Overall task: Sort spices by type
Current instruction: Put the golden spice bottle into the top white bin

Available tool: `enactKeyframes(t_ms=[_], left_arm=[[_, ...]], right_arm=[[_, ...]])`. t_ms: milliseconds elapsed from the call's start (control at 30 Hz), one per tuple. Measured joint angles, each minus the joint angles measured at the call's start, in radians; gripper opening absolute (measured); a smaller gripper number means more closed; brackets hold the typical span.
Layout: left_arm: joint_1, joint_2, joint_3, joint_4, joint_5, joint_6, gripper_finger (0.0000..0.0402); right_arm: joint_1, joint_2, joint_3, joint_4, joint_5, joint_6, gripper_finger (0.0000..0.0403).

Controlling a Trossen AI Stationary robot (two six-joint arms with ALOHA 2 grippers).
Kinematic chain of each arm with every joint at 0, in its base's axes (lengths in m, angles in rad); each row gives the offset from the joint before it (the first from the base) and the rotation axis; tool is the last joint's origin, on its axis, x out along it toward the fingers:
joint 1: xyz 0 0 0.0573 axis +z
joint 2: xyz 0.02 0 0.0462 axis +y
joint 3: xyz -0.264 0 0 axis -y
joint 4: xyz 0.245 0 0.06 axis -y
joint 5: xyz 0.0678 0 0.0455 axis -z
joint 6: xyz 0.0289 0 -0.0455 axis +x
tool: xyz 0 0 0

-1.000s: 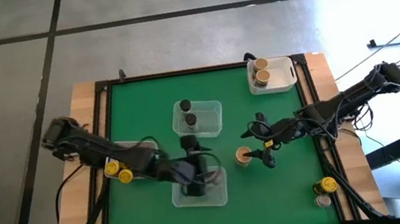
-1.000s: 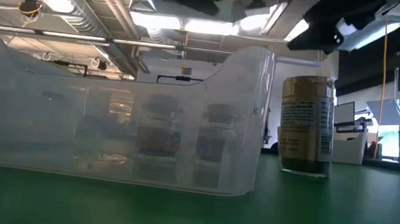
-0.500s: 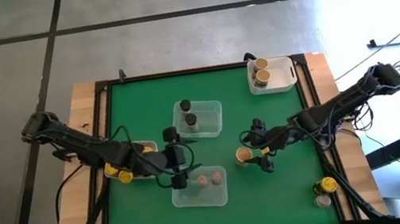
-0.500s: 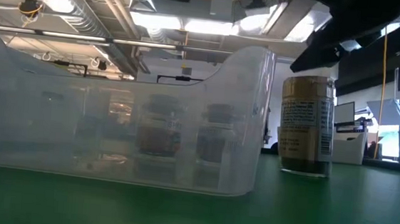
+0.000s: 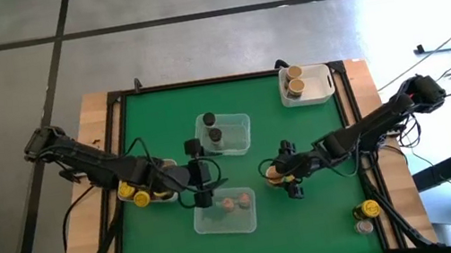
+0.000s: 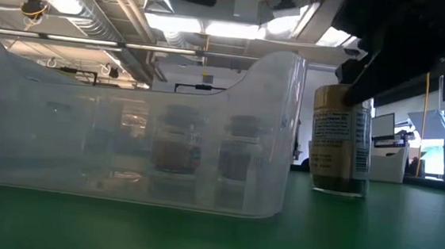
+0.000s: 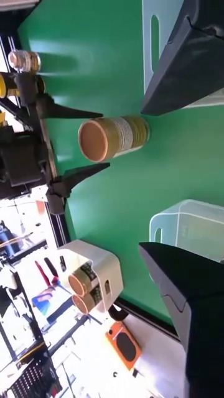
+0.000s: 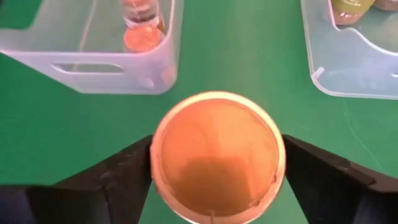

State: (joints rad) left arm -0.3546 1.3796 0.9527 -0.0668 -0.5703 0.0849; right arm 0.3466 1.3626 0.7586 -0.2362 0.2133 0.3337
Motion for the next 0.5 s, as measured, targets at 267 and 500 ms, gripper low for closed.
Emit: enactKeyframes(t_ms=[267,500], left_arm=[[0.026,0.0,0.0,-0.003,0.0,0.021,0.0348],[0.049,0.0,0.0,-0.004,0.003,0.021,0.0348]], right_arm=[[0.0,0.018,0.0,0.003,0.033,-0.027,0.0316],[0.0,0.006,0.007,-0.04,0.059,-0.047,0.0279]])
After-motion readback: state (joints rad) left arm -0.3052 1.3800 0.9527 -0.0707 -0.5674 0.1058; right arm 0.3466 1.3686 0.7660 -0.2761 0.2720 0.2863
